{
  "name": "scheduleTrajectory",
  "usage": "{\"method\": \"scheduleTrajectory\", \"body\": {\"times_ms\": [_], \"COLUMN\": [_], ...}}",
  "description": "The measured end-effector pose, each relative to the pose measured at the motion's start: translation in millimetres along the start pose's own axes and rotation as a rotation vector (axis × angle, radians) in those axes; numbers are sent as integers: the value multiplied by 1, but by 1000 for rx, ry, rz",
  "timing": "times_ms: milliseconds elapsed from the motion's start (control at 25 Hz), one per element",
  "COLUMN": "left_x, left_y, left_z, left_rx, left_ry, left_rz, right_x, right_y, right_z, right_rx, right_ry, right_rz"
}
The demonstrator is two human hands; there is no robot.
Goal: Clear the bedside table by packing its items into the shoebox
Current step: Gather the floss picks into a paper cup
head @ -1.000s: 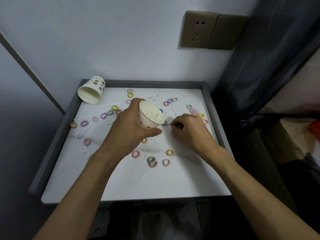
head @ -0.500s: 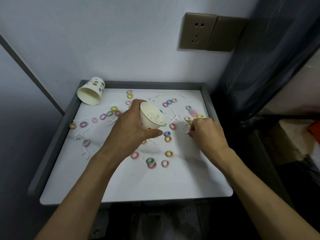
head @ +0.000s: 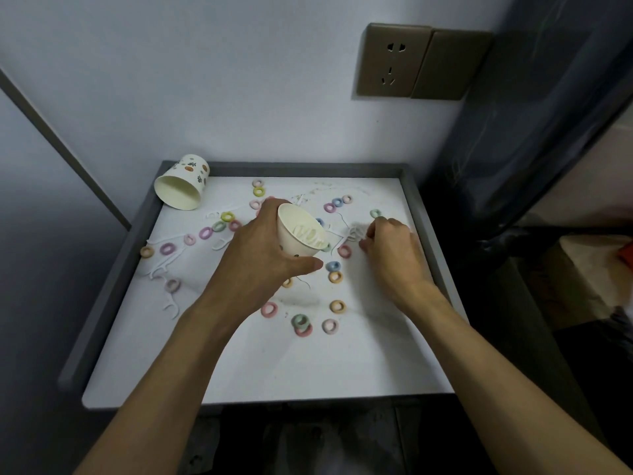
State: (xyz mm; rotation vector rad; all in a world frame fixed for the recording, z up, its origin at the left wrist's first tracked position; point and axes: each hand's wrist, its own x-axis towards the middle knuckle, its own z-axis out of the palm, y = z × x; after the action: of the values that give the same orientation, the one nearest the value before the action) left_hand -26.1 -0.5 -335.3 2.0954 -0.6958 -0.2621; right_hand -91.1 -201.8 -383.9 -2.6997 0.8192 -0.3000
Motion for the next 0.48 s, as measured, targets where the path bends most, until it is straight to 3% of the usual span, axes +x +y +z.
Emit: {"method": "scheduleTrajectory", "body": {"times_ms": [480], "left_x": [-3], "left_y": [-5], "left_z": [-8], "left_rx": [8], "left_ry": [7], "left_rz": [-14], "right_x": [-1], "right_y": [-17], "right_z": [-4], "right_rx": [-314], "right_ry": [-46], "right_rz": [89]}}
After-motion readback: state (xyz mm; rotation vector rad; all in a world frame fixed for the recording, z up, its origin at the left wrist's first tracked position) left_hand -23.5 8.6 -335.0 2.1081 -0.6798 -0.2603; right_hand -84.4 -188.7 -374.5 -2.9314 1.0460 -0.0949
